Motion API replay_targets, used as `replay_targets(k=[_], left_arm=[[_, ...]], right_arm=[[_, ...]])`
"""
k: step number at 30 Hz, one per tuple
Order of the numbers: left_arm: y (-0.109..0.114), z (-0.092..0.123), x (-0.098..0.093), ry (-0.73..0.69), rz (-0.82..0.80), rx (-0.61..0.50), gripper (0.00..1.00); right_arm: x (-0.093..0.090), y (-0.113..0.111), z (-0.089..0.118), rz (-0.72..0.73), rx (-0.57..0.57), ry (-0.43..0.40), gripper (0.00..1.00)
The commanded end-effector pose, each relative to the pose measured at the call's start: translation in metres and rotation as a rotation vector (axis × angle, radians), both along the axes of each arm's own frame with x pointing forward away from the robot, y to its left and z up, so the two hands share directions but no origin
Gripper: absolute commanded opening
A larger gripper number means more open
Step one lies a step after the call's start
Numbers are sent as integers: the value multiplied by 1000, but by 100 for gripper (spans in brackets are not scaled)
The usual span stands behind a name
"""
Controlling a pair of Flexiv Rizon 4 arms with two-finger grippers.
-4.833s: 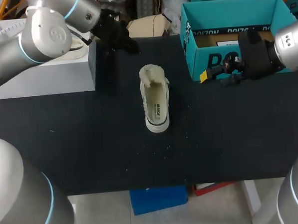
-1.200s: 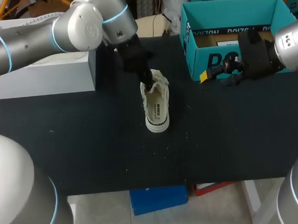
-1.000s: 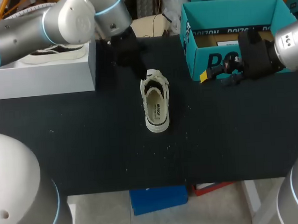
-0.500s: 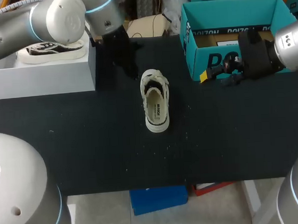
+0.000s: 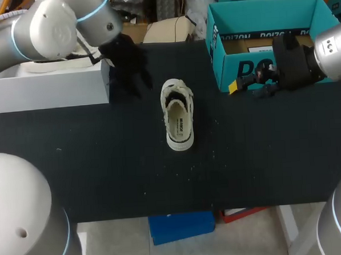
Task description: Take the shoe out of the shoebox, open the shoe tongue, remove and reinsert the insole, then place the shoe into the shoebox
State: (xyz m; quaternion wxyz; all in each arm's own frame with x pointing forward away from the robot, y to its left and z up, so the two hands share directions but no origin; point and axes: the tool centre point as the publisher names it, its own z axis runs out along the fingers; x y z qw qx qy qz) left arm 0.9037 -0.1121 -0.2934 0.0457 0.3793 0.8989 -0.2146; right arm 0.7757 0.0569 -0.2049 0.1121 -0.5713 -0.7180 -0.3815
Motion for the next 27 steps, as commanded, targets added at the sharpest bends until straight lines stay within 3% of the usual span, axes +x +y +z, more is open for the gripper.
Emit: replay_targets(k=[1,10,13,19,27], left_arm=[[8,-5,-9,-44,22,-45,100],[8,-5,-9,-44,22,-45,100],[9,-6,-17,148,124,-97,100],[28,5,-28,331,271,-179,100],[62,20,-36,331,528,-248,100]], right_arm=[[0,0,0,-1,-1,1,100],[0,0,0,-1,-1,1,100],[0,0,0,-1,-1,1,100],[0,0,0,-1,-1,1,100],[0,0,0,-1,-1,1,100]])
